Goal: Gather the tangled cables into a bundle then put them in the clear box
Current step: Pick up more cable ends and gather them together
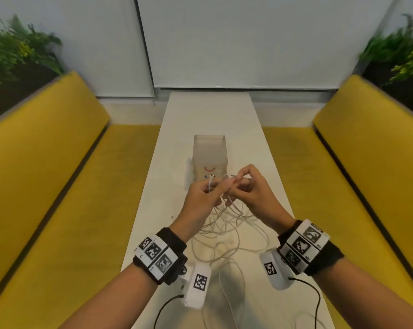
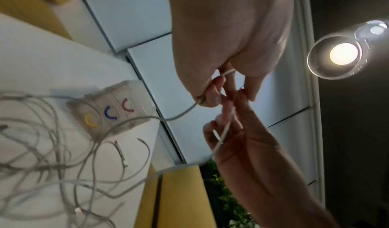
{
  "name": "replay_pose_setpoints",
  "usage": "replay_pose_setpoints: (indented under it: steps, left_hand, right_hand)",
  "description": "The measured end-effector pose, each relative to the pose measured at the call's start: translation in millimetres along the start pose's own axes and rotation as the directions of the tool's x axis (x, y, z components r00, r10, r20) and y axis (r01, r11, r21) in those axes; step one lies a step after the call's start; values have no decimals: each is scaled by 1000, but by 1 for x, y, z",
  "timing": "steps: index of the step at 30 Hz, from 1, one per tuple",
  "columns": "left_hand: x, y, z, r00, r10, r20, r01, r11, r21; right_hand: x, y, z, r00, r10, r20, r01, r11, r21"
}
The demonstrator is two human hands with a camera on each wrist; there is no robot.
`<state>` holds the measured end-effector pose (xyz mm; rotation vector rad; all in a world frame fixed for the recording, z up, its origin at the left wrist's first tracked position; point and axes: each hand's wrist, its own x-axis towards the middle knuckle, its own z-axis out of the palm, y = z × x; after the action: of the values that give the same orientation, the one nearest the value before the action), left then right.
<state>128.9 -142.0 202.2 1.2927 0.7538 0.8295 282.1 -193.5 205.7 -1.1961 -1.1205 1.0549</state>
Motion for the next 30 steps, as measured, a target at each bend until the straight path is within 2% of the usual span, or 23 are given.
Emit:
replay_pose_setpoints:
  steps: [2, 4, 7, 9, 11, 12, 14, 16, 17, 18, 20, 22, 26, 27, 28, 30]
  left_hand:
    - [3, 5, 1, 1000, 25, -8, -25, 999, -47]
    - [5, 16, -2, 995, 91, -46, -94, 994, -56]
    - [10, 46, -25, 957, 206, -202, -226, 970, -84]
    - [12, 72, -49, 913, 258, -317, -308, 944, -118]
    - [10, 95, -71, 879, 291, -379, -371, 915, -158]
    - [9, 103, -76, 879, 292, -376, -377, 909, -177]
    - [4, 106, -73, 919, 265, -290, -314, 940, -136]
    - [0, 97, -59, 969, 212, -130, -199, 974, 104]
    - [-2, 88, -51, 985, 168, -29, -155, 954, 255]
    - [-3, 77, -45, 990, 115, 77, -136, 915, 381]
    - [-4, 60, -34, 966, 27, 256, -164, 830, 533]
    - [-4, 56, -33, 941, -23, 336, -187, 795, 577]
    - [-3, 68, -45, 934, 29, 356, -222, 827, 516]
    - [-3, 77, -51, 948, 72, 311, -217, 860, 463]
    - [-3, 86, -60, 970, 120, 213, -190, 917, 351]
    - [0, 111, -82, 979, 205, 15, -205, 978, 27]
  right_hand:
    - [1, 0, 3, 999, 24, 38, -26, 998, 51]
    - [1, 3, 1, 990, 53, 129, -62, 996, 62]
    - [-6, 19, -9, 968, 69, 243, -33, 988, -148]
    - [-14, 31, -20, 964, 103, 246, -27, 955, -295]
    - [-20, 40, -29, 972, 126, 197, -56, 943, -327]
    - [-21, 42, -31, 975, 122, 183, -57, 943, -328]
    - [-17, 39, -29, 980, 93, 173, -27, 937, -349]
    - [-10, 27, -18, 981, 29, 190, 47, 923, -382]
    - [-6, 21, -12, 979, -5, 206, 89, 911, -402]
    - [-3, 13, -7, 973, -37, 229, 131, 902, -412]
    - [1, -2, 2, 964, -72, 254, 168, 910, -378]
    - [3, -15, 7, 964, -90, 251, 168, 936, -309]
    - [0, -24, 3, 964, -50, 263, 111, 969, -223]
    - [-2, -21, -1, 961, -20, 277, 80, 975, -207]
    - [-3, -18, -7, 962, 11, 273, 49, 976, -212]
    - [-7, -7, -21, 973, 61, 221, -1, 965, -263]
